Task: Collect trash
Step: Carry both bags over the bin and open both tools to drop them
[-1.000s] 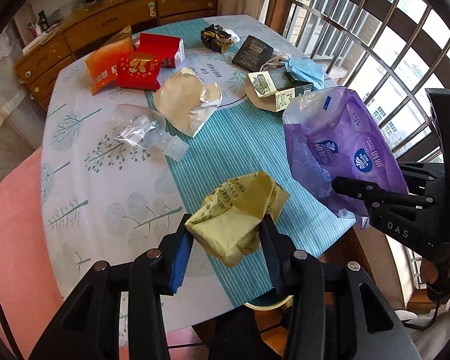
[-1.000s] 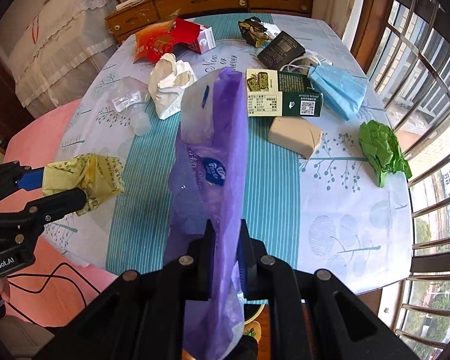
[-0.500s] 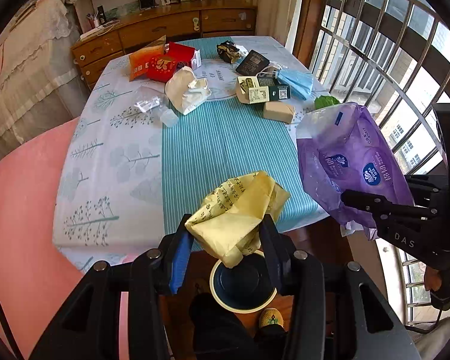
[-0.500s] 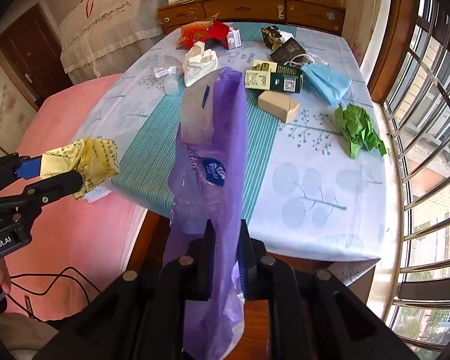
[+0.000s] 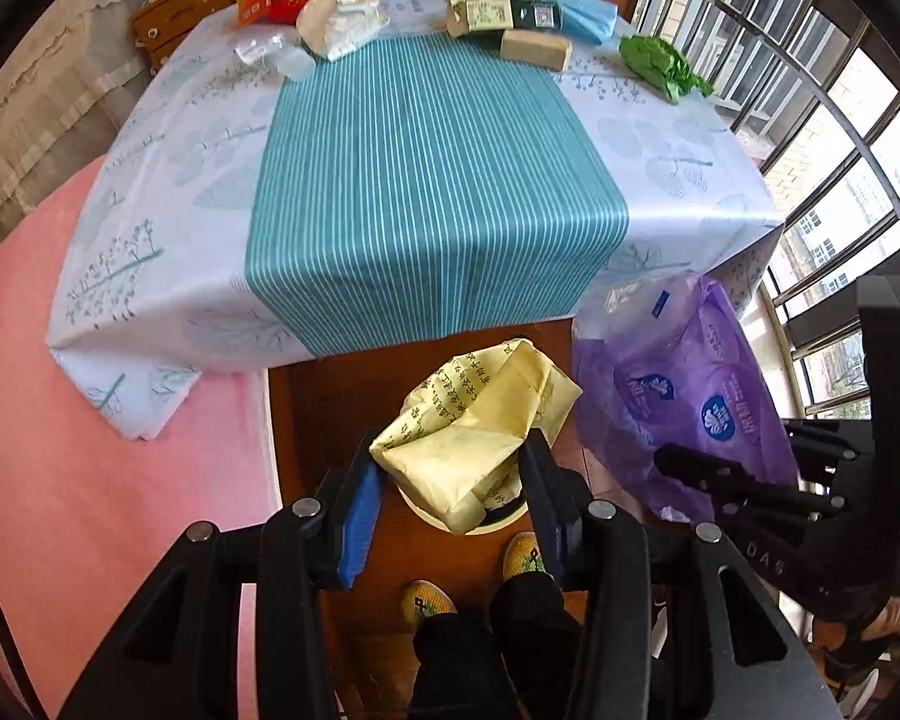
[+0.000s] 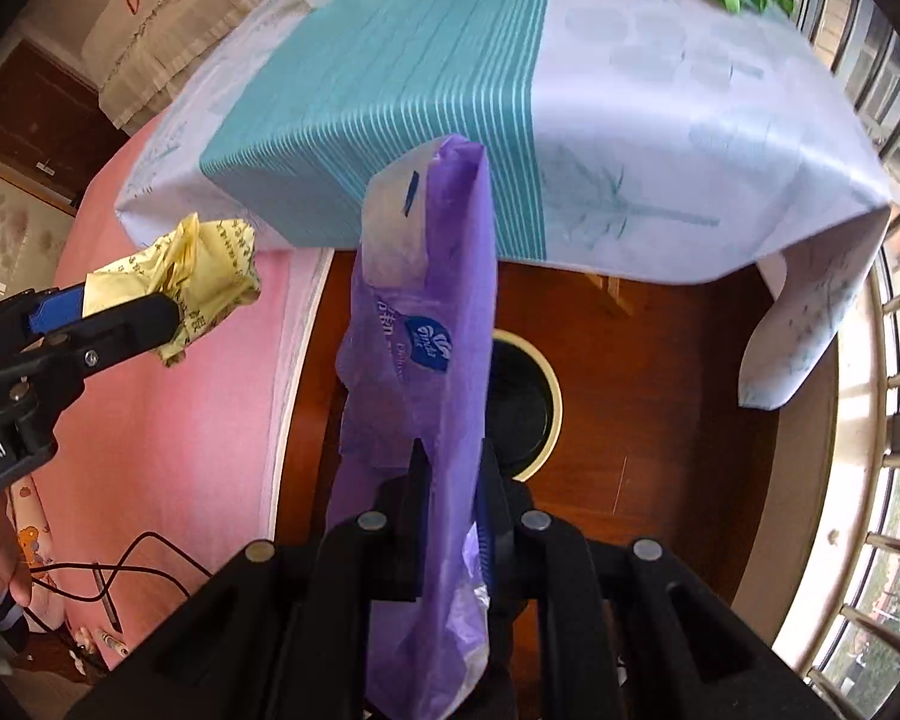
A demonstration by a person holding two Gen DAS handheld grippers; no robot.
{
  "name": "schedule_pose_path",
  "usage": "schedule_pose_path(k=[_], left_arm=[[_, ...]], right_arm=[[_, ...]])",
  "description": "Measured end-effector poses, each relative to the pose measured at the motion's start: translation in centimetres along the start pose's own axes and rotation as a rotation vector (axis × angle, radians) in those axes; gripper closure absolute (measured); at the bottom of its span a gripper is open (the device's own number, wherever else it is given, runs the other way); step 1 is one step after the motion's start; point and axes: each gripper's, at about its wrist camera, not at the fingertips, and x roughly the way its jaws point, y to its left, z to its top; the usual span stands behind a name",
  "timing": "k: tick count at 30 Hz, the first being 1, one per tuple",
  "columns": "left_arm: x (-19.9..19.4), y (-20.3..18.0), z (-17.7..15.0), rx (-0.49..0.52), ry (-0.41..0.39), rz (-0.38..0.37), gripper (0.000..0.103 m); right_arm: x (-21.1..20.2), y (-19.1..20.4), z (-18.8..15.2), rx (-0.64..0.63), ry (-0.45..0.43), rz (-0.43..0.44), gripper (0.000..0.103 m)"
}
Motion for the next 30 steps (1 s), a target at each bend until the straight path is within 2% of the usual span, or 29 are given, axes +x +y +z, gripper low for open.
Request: schedule_pose_path(k=[7,14,16,17,18,19,20,21,23,30], left_arm=[[11.7,0.4,-3.7,0.007,0.082,-0.014,0.060],[22.6,1.1,-6.1,-0.016,0.102,-0.011,0.059],[24.6,1.2,-6.5,-0.017,0.090,-0.013,0.055],[25.5,1.3,-6.6,-0.013,0.091,-0.016,0.052],[26.4,1.3,-6.7,-0.010,0.100,-0.017,0.041],[27.1,1.4,-6.8,-0.011,0.103,-0.018,0.035],[27.6,1.5,-6.8,-0.013,0.098,-0.018,0.026],[28.1,1.7,-6.6,-0.016,0.095,-0.015,0.018],[28.5,2.2,-6.3,-0.023,0.089,-0.001,0.010],[26.5,3.7,-6.4,-0.052,0.065,0.026,0.009]], right_arm=[[12.3,-2.2,-2.6,0.161,0.101,-0.022,0.090],[22.5,-4.5,-2.3,0.243,0.094,-0.057,0.087],[24.6,-5.0,-2.4,0.258,0.082,-0.065,0.082],[25.4,-5.4,-2.3,0.268,0.077,-0.064,0.075],[26.0,-5.7,-2.1,0.281,0.076,-0.063,0.062],[26.5,-6.1,-1.9,0.298,0.071,-0.058,0.055],[26.9,-6.4,-1.8,0.313,0.062,-0.054,0.040],[27.2,-6.6,-1.6,0.325,0.051,-0.055,0.032],[27.6,-6.7,-1.6,0.333,0.041,-0.054,0.031],[26.1,-6.3,-1.8,0.334,0.036,-0.070,0.031]])
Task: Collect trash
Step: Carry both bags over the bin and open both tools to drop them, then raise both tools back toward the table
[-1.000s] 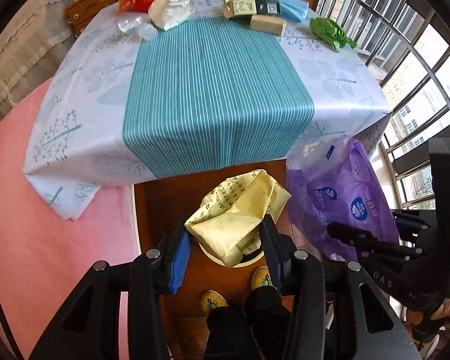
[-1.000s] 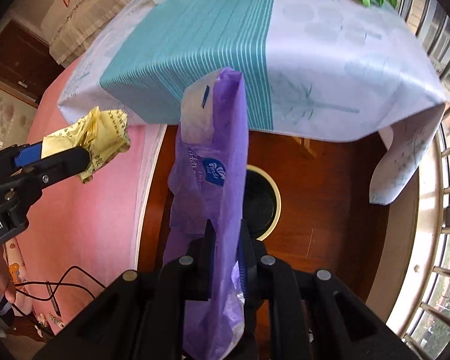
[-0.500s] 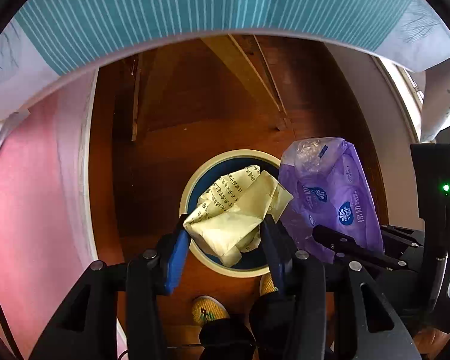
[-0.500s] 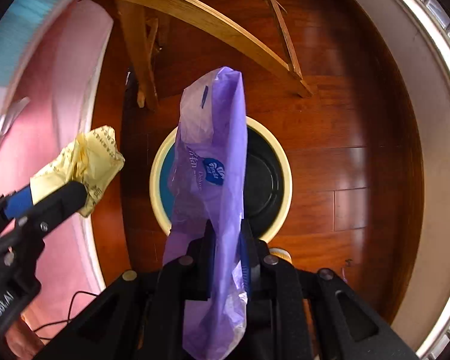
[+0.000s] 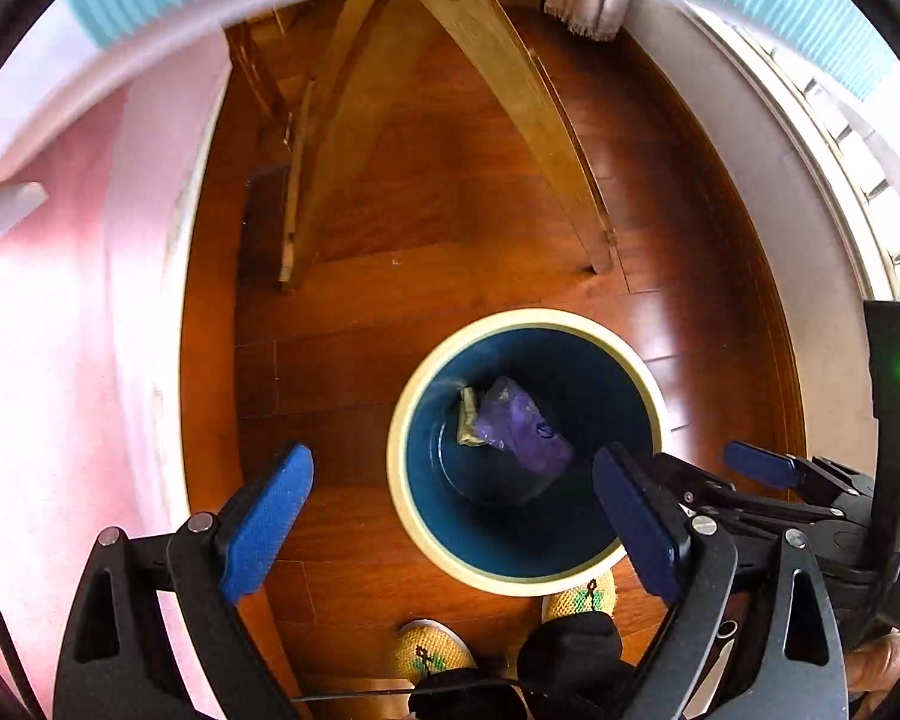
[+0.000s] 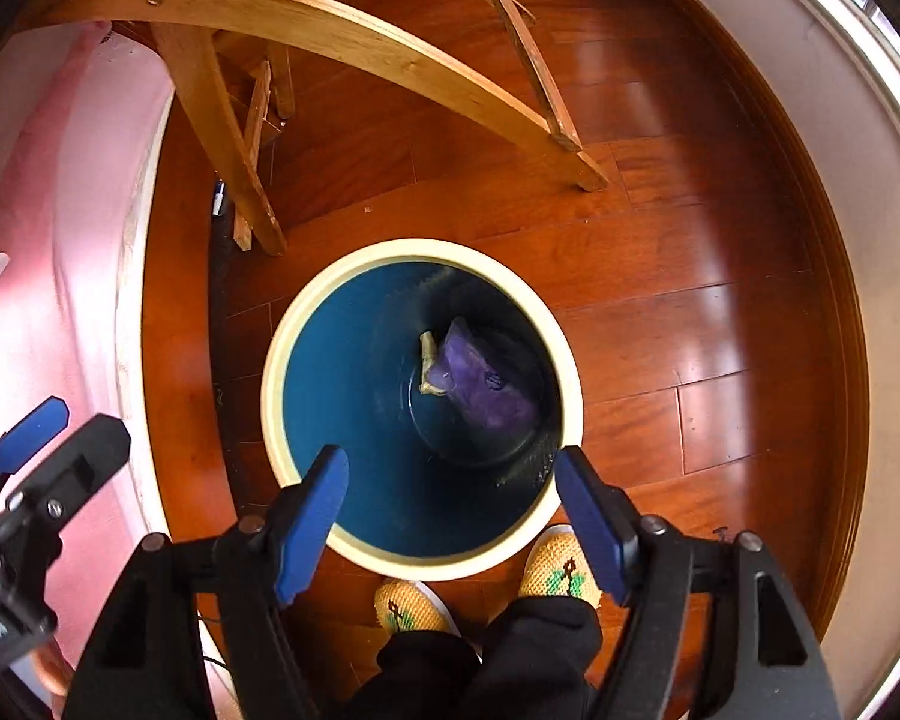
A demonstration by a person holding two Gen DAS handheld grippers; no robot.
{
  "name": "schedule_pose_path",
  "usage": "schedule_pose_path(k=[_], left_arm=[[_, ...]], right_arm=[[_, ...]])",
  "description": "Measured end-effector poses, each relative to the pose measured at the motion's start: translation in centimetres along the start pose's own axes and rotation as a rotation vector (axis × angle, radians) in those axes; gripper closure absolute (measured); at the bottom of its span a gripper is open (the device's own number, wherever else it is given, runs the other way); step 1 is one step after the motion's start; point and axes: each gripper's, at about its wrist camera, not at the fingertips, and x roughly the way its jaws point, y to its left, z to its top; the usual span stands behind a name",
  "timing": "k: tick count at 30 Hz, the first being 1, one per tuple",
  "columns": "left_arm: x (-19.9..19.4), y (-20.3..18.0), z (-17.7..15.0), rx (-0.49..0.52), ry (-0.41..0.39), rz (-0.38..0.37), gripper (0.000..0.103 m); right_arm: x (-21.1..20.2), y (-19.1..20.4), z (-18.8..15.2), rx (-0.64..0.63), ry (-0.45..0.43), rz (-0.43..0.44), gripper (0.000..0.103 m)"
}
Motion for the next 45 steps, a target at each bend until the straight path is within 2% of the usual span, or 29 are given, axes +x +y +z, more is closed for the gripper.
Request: schedule_pose_path(k=[6,14,21,29,32,36,45], left_arm=[[-4.4,1.6,0.4,-0.022,-0.001,-0.008,0.009],[-16.2,2.2,0.8,0.002,-0.074,-0.013,0.009],[-27.0,2.7,2.2,0.047,-0.151,0.007,0.009],[-36.7,4.6,3.7,0.040,-0.265,-0.057,0.010],[-39.5,4.9,4.1,0.047,-0.308,-0.084,0.010],[-43.2,4.9,4.3,0.057,-0.372,-0.077,0.010],[-46.4,4.3,5.9,0.104,-0.453,-0.113,0.016]], right_arm=[[-4.5,1.6,-1.0,-0.018,-0.034,-0.001,0.031],[-15.1,5.3,-3.0,-0.060,-0.092,-0.006,0.031],[-25.7,8.9,-4.4,-0.089,-0.201,0.019,0.031],[-35.0,12.4,-5.3,-0.129,-0.360,0.006,0.031],[-37.9,13.5,-5.7,-0.135,-0.435,-0.023,0.031],[-41.7,14.4,-5.7,-0.130,-0.536,-0.053,0.031],[-47.1,15.0,-5.4,-0.138,-0.682,-0.108,0.031]])
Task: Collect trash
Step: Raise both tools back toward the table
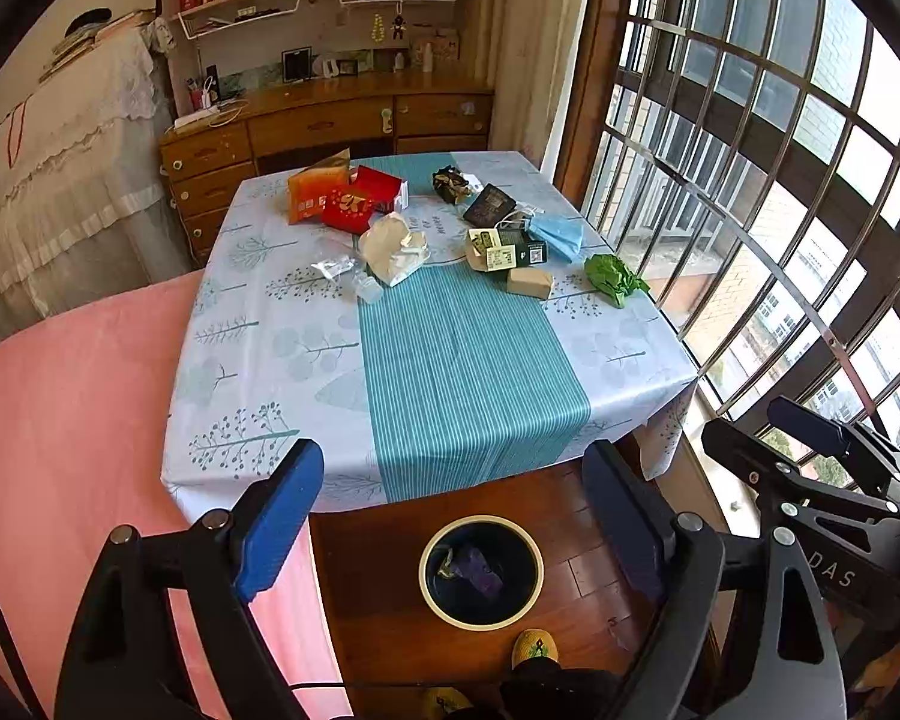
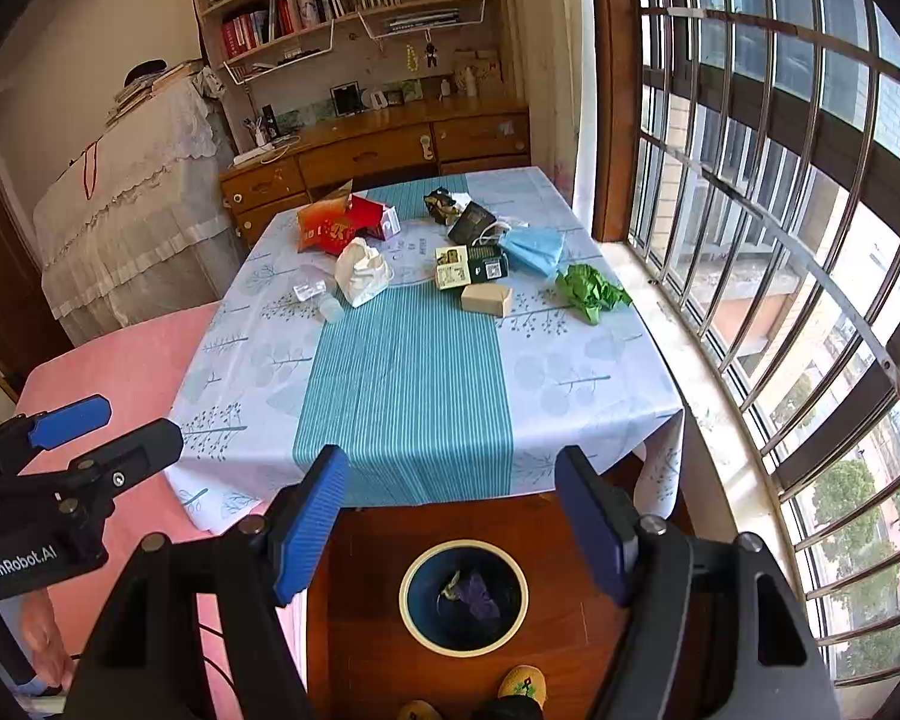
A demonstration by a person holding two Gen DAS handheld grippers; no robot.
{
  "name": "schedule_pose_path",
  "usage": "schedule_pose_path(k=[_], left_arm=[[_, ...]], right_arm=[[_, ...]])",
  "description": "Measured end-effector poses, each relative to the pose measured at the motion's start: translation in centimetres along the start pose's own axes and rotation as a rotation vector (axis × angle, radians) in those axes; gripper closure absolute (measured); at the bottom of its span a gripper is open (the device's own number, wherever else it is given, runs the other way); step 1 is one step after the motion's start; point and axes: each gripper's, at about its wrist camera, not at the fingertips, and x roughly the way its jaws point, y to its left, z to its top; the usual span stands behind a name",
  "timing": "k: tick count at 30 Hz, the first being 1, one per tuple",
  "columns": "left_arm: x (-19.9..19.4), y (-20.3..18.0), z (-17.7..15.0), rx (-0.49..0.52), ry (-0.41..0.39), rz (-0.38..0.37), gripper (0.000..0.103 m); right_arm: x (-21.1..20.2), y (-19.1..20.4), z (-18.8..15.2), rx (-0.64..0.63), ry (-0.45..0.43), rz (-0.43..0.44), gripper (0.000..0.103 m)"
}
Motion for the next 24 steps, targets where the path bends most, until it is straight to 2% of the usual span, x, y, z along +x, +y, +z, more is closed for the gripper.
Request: schedule_pose_path(k=[7,10,13,18,24], left_arm=[[1.4,-0.8,2.5,0.008,-0.022,-0.016,0.016],[2.5,-1.2,3.9,0.000,-0.063,0.001,0.016],[4.7,-1.8,5.7,0.002,-0.067,0.002,0.016],[10.6,-3.6,9.3,-0.006,0.016,0.014,0.016],[19.8,-6.5,13.3,-0.031,0.137,0.005,0.016]], right_arm=[[1.1,-2.0,2.5,-0.012,-0.022,-0.017,0.031],[2.9,-3.5,3.7,-0.016,-0.026,-0.025,0.031],[5.6,-5.7,5.3,-0.008,-0.009,-0.020,0.031],[11.6,-9.9,8.4,-0.001,0.067,0.002,0.031],[18.9,-14.4,12.1,-0.007,0.168,0.012,0.031]])
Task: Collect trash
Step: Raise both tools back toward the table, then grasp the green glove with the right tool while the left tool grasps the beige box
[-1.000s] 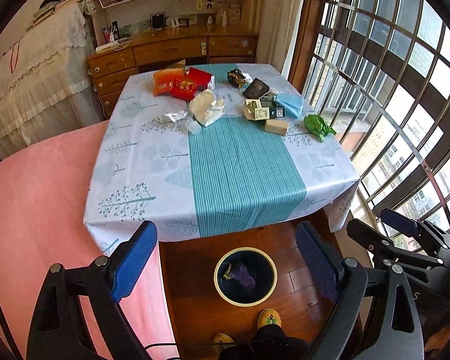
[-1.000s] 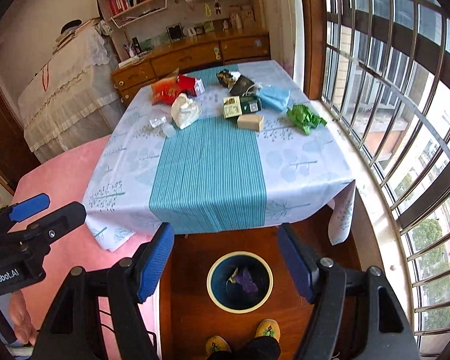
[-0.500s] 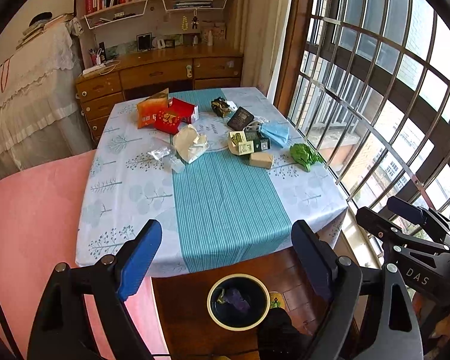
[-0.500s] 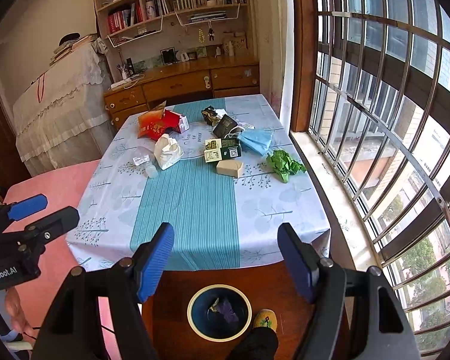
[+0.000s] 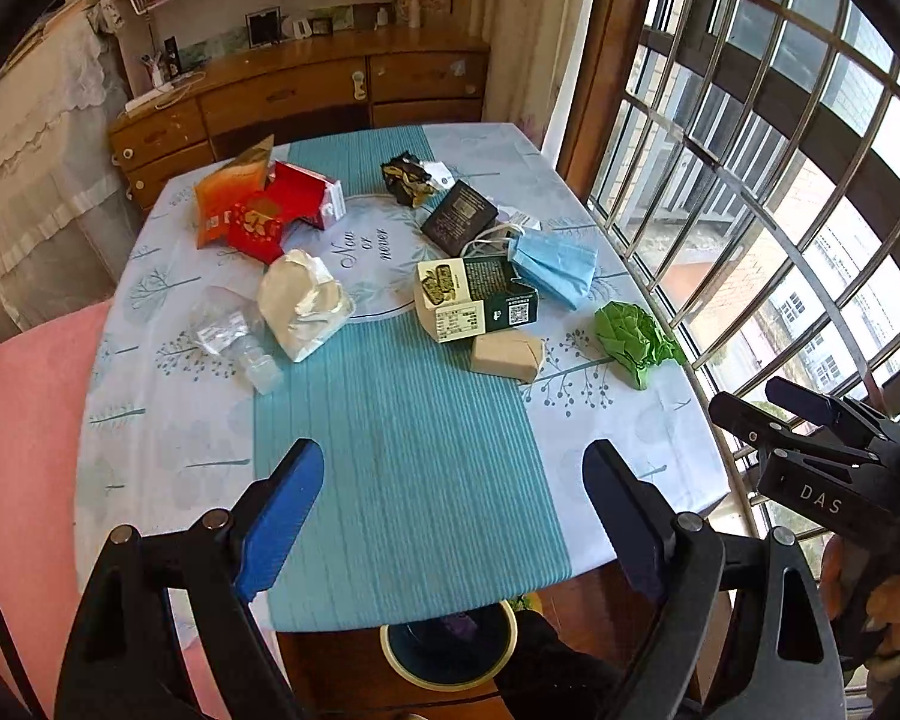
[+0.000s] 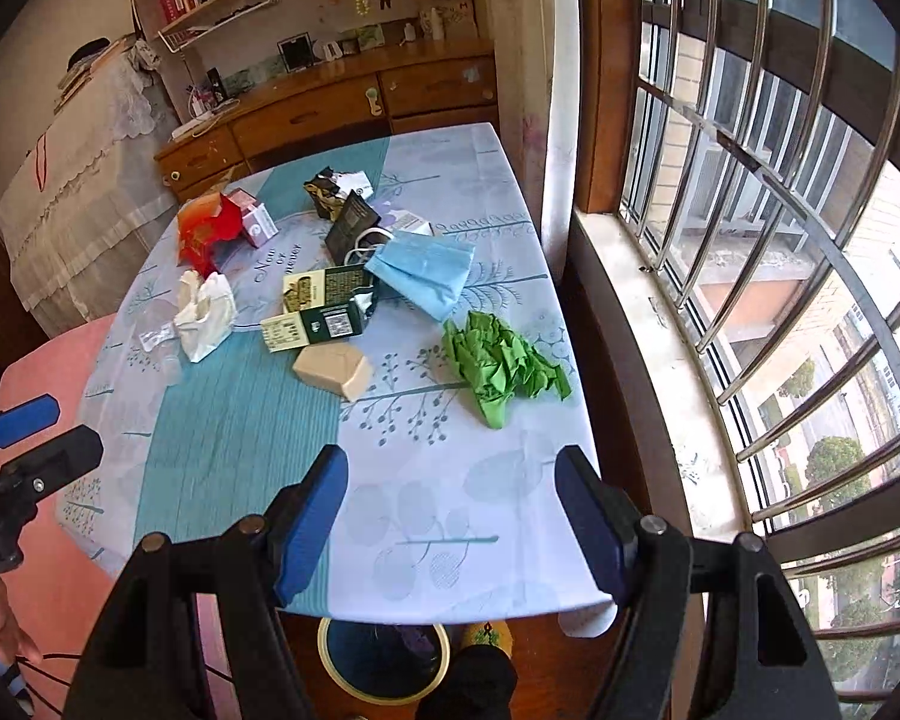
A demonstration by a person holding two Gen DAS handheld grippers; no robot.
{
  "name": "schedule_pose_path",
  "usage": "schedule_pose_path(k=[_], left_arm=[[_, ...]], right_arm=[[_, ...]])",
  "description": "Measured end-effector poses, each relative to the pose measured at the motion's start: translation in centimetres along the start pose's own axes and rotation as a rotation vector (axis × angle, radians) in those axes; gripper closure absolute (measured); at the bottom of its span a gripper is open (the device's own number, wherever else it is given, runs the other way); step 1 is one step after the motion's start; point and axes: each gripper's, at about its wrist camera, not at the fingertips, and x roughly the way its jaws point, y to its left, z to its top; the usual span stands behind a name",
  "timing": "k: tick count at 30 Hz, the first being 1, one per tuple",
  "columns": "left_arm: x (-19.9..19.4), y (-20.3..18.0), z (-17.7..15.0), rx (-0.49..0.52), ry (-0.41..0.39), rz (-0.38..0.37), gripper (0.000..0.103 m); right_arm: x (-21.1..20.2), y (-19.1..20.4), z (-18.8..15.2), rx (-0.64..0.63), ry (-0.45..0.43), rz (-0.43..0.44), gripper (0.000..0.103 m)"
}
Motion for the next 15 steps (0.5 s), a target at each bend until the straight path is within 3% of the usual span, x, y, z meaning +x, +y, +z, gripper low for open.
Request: schedule_pose_path(k=[9,15], left_arm=[[12.5,-3.1,4.3,-0.052,0.152,0.036,0.016],[17.4,-3.8,5.0,-0.056,0.230,0.040,0.016]], right_arm=[[9.0,-2.3,4.6,-0.133,0.127,0.042,0.031],[12.9,-2.4,5.7,-0.212,0.178,0.070,0.031]])
